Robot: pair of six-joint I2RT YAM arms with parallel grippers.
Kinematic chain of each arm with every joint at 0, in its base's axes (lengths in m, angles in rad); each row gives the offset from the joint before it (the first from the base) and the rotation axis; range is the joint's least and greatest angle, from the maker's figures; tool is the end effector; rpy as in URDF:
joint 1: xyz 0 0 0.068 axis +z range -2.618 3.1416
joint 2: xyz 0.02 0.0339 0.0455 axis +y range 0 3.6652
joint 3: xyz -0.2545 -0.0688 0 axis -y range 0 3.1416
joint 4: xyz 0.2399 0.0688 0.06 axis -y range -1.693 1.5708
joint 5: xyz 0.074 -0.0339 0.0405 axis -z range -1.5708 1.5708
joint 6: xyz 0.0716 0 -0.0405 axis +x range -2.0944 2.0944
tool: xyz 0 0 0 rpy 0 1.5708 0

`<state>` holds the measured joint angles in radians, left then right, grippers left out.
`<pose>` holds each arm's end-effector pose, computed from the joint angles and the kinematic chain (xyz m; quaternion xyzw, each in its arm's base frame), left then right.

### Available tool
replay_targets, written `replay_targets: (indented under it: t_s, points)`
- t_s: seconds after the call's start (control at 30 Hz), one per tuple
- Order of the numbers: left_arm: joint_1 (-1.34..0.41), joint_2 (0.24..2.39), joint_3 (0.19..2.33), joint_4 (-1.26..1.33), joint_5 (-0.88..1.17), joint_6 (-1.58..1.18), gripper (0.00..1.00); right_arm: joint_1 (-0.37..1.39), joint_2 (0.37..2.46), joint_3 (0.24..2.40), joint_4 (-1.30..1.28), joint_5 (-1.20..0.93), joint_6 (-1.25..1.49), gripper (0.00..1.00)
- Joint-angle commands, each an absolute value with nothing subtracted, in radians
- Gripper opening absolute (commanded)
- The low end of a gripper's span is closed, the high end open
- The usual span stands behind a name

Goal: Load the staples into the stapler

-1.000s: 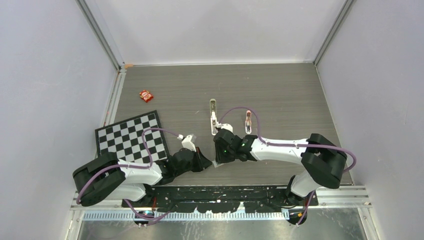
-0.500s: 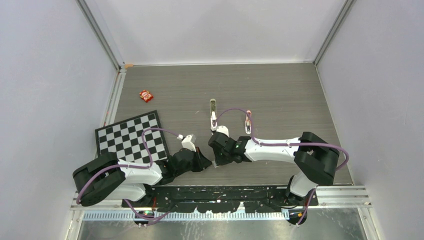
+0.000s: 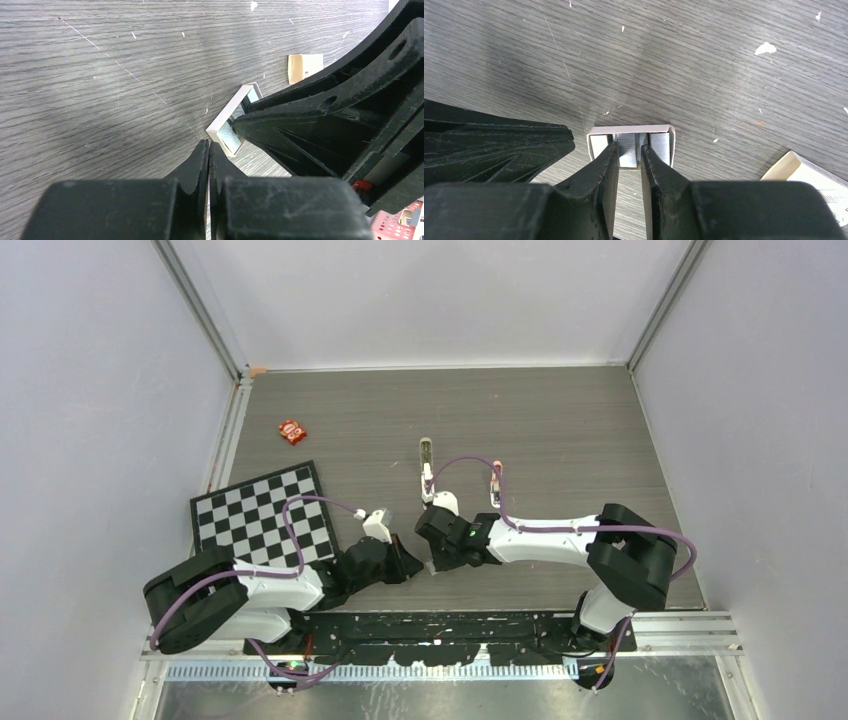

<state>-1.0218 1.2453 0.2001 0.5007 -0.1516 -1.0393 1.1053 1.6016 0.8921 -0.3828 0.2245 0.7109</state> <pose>0.1317 -0.1946 0.1022 -0.0448 0.8683 -0.3859 0.3084 0.1557 0.2745 0.1295 -0.1631 0.9519 0.1187 0.2307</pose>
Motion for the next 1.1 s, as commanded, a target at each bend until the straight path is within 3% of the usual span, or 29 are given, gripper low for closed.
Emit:
replay_targets:
  t_s: [0.0,0.37,0.87,0.93,1.07]
  points:
    - [-1.031,1.226,0.224,0.511,-0.186,-1.019,0.0,1.111,1.601,0.902,-0.374,0.248,0.716,0.29]
    - [-1.038,1.205,0.23,0.48,-0.203,-1.016,0.0,1.12,1.613,0.911,-0.388,0.26,0.704,0.29]
    - [-1.041,1.177,0.231,0.445,-0.218,-1.011,0.0,1.137,1.611,0.942,-0.417,0.307,0.693,0.22]
    - [-1.04,1.153,0.237,0.413,-0.228,-1.002,0.03,1.138,1.603,0.94,-0.417,0.308,0.694,0.21]
    - [-1.041,1.056,0.263,0.278,-0.269,-0.971,0.21,1.137,1.572,0.931,-0.405,0.301,0.7,0.21]
